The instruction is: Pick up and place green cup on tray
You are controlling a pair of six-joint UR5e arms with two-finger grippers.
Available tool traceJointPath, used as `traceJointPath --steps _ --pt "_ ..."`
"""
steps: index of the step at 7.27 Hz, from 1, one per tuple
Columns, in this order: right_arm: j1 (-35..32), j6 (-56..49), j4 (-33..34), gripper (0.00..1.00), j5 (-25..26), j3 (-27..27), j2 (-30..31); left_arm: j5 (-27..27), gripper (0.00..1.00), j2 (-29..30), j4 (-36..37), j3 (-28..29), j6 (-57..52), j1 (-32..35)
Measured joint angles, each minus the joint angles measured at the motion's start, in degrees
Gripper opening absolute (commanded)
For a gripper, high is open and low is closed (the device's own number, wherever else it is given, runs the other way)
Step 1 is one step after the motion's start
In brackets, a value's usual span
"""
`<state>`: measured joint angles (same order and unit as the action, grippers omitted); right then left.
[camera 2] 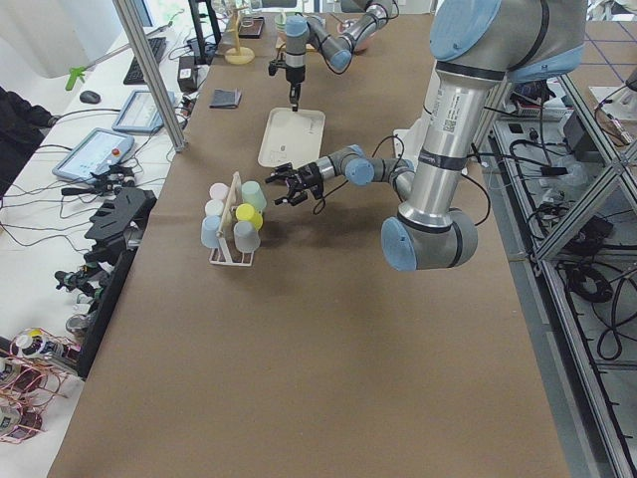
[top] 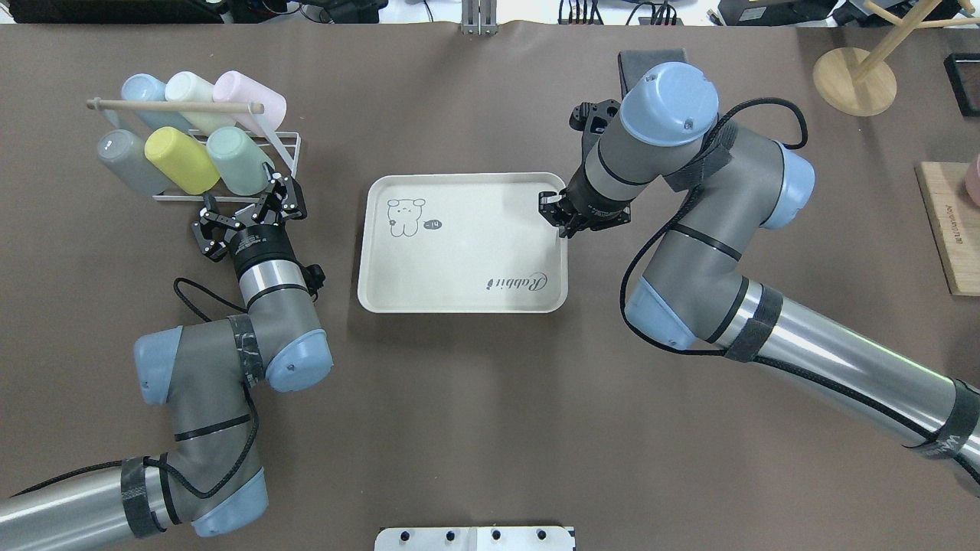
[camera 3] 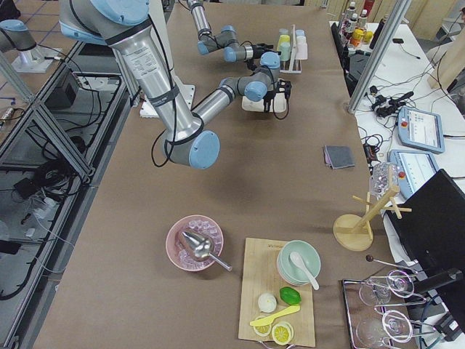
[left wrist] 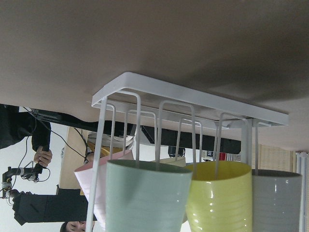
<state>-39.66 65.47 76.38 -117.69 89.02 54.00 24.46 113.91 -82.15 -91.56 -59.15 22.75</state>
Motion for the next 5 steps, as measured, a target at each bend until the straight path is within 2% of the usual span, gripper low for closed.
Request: traceJointPath --steps 2,5 --pt "0.88 -4.45 -0.13 0.00 0.42 -0.37 0.30 -1.80 0.98 0.98 -0.38 2.34 -1.53 1.29" --pt "1.70 -5.57 -0.17 0.00 0.42 -0.73 0.79 -2.92 0.98 2.02 -0.46 5.25 -1.83 2.06"
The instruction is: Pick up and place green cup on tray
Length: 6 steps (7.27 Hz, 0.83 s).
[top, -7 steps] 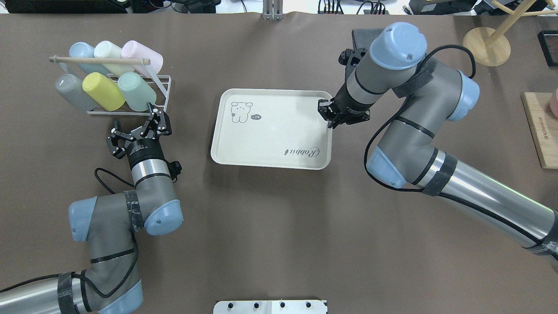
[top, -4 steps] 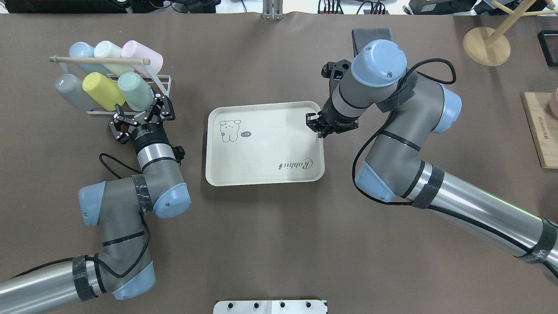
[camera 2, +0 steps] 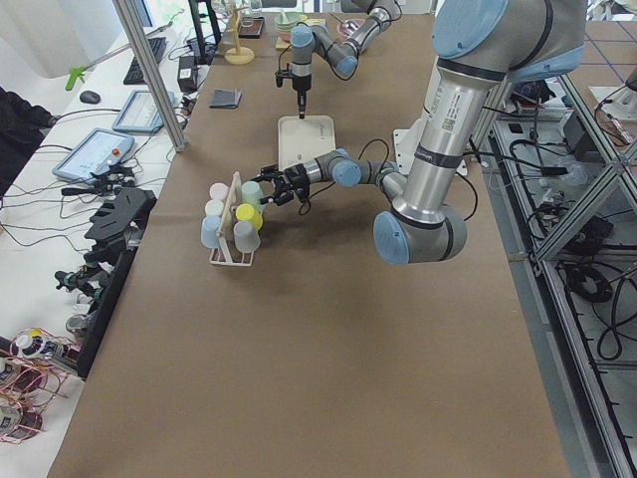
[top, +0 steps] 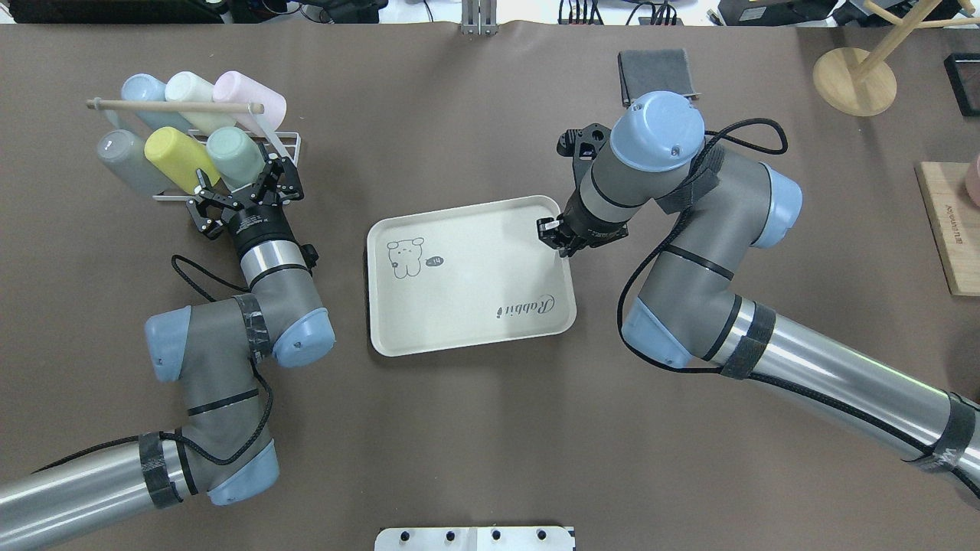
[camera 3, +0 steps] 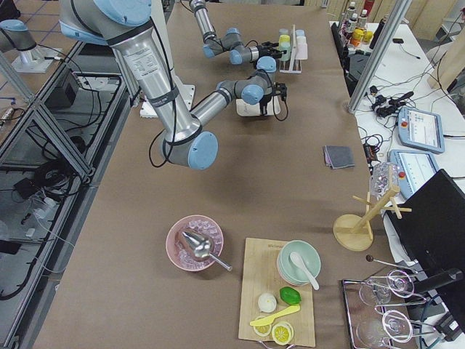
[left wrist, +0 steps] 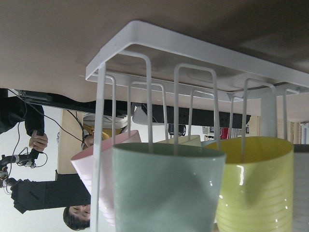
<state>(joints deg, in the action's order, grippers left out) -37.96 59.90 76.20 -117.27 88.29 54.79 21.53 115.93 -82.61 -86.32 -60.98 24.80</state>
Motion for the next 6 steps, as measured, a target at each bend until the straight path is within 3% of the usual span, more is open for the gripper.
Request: traceJointPath --steps 6 --pt "0.49 0.98 -0.10 0.00 -0.06 -1.58 0.29 -3.83 0.98 2.82 0.05 6.52 0.00 0.76"
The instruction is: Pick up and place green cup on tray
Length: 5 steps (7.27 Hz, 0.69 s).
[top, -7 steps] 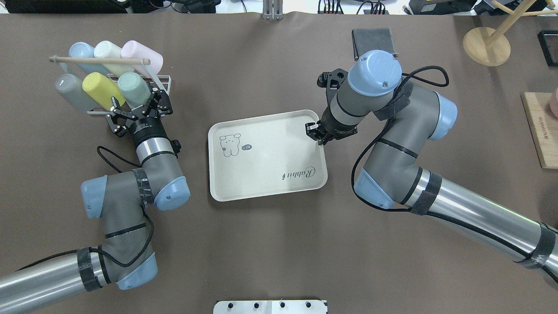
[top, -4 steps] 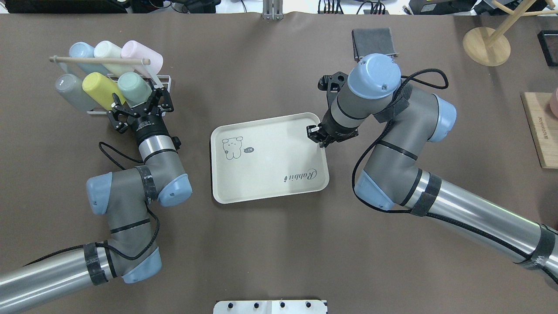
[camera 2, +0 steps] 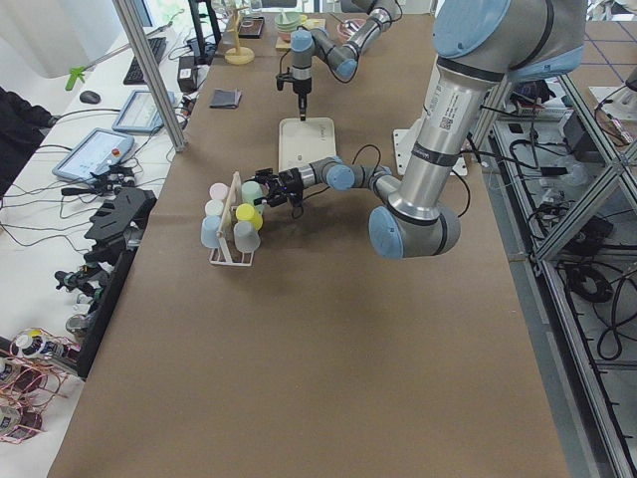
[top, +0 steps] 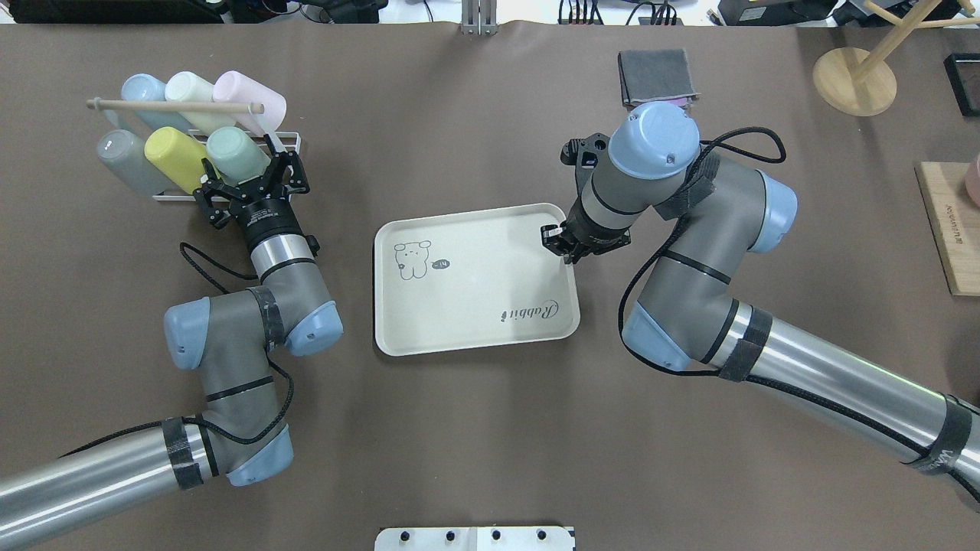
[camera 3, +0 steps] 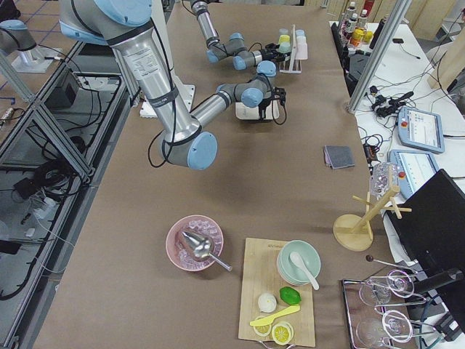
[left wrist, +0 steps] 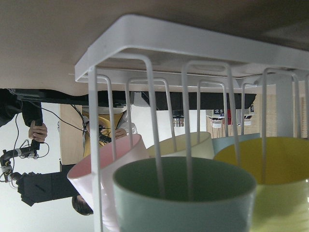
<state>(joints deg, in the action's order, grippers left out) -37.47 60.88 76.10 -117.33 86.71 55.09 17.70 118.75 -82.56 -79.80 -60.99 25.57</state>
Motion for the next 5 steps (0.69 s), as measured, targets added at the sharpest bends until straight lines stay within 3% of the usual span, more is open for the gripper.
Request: traceJointPath --steps 5 --pt "0.64 0.03 -0.08 0.00 0.06 -0.09 1.21 -1.55 0.98 0.74 -0.05 2.05 0.08 0.01"
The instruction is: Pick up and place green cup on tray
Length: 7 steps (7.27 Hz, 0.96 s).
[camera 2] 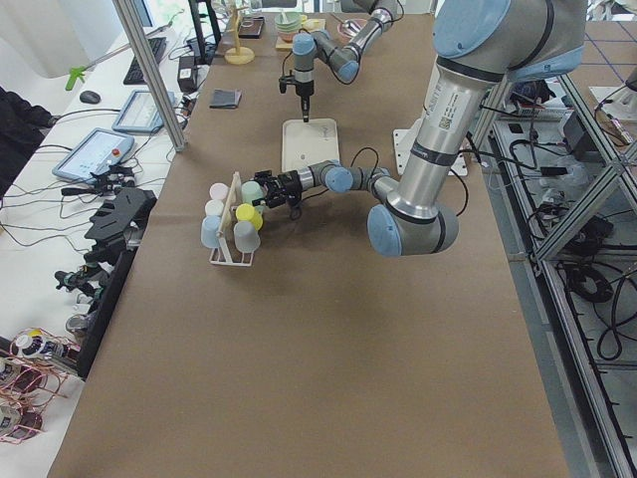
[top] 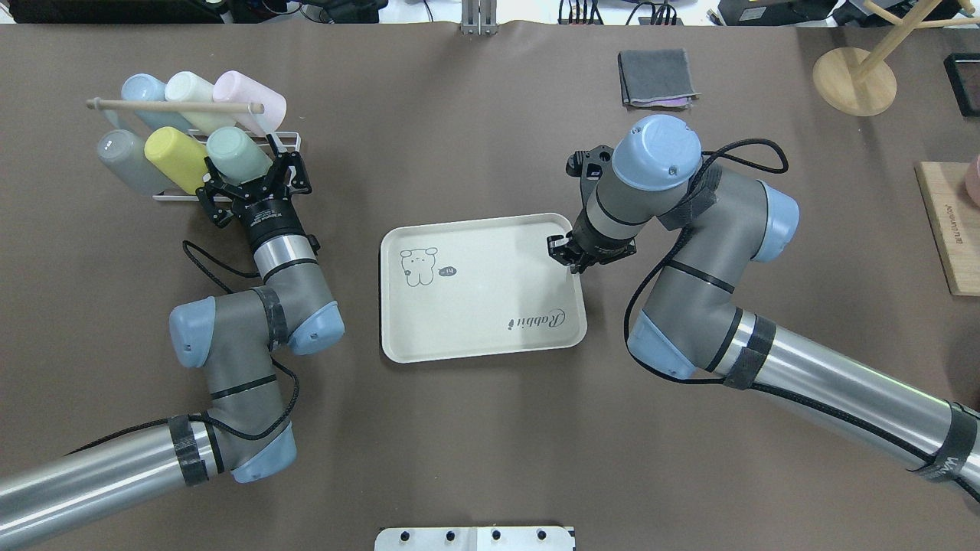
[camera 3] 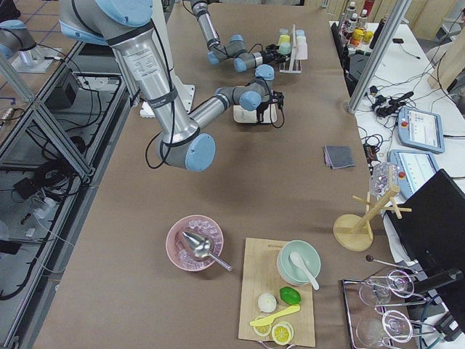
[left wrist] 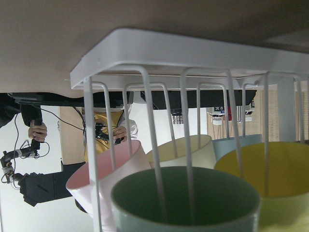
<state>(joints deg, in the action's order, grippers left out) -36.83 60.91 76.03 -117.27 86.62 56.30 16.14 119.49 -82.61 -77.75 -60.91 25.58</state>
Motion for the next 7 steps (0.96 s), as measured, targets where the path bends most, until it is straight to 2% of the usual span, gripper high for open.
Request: traceJointPath --steps 1,2,3,5,6,7 --pt "0.05 0.15 0.00 0.00 0.01 0.00 0.08 -0.04 0.98 0.08 0.00 0.14 0.02 0.00" --pt "0.08 0.53 0.02 0.13 0.02 0.00 0.10 -0.06 0.97 0.10 0.00 0.24 0.08 0.00" --pt "0.09 1.44 0.04 0.38 0.01 0.01 0.12 -0.06 0.88 0.12 -0.01 0.40 0.16 0.00" --pt "0.15 3.50 -0.05 0.89 0.00 0.04 0.15 -0.06 0.52 0.21 -0.06 0.59 0.43 0.00" --pt "0.17 3.80 -0.10 0.99 0.08 0.04 0.18 -0.06 0.38 0.31 -0.10 0.62 0.52 0.00" --pt "0.18 3.86 -0.14 0.99 0.20 0.07 0.20 -0.06 0.31 0.35 -0.17 0.61 0.57 0.00"
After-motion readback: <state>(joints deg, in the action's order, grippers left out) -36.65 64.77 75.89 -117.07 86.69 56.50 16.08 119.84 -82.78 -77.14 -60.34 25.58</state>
